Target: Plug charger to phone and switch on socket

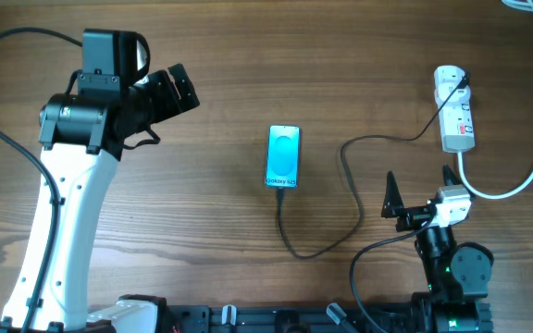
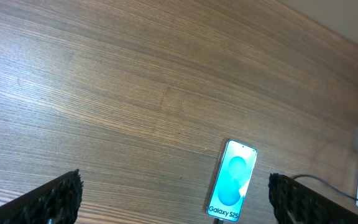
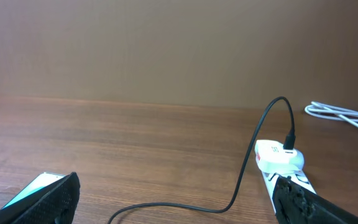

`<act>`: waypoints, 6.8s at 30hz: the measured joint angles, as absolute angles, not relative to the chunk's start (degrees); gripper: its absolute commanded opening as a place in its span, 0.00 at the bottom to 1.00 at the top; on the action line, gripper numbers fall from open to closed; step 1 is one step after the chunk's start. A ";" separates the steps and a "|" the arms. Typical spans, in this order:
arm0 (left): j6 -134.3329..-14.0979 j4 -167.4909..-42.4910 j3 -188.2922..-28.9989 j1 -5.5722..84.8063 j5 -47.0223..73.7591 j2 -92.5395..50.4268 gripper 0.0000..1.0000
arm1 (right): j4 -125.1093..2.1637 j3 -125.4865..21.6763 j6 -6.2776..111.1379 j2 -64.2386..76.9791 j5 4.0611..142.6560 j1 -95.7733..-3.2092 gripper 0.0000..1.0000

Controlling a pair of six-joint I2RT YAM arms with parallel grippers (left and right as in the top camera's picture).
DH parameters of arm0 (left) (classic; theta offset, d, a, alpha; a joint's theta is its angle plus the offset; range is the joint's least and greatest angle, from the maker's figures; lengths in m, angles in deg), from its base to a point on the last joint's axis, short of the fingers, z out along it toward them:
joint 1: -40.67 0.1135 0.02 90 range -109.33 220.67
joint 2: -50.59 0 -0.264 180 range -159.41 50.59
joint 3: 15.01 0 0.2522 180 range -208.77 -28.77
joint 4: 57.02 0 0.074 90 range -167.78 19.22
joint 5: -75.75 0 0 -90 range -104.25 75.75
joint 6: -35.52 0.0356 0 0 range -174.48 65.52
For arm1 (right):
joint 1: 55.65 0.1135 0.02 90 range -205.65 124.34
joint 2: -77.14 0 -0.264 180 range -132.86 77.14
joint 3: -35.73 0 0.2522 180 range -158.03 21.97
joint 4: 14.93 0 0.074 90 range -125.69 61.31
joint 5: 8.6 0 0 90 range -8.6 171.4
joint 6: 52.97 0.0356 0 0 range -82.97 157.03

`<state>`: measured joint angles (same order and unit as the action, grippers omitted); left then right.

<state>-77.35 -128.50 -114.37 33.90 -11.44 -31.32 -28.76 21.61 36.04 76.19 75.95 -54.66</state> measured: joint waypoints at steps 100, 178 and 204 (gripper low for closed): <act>-57.68 -95.41 -54.59 35.39 -7.29 28.53 1.00 | -28.72 21.61 35.82 76.26 75.95 -54.66 1.00; -54.53 -75.12 -29.57 39.93 -14.02 49.79 1.00 | -28.72 21.61 35.82 76.26 75.95 -54.66 1.00; -54.27 -75.12 -29.57 39.93 -14.02 49.79 1.00 | -28.72 21.61 35.82 76.26 75.95 -54.66 1.00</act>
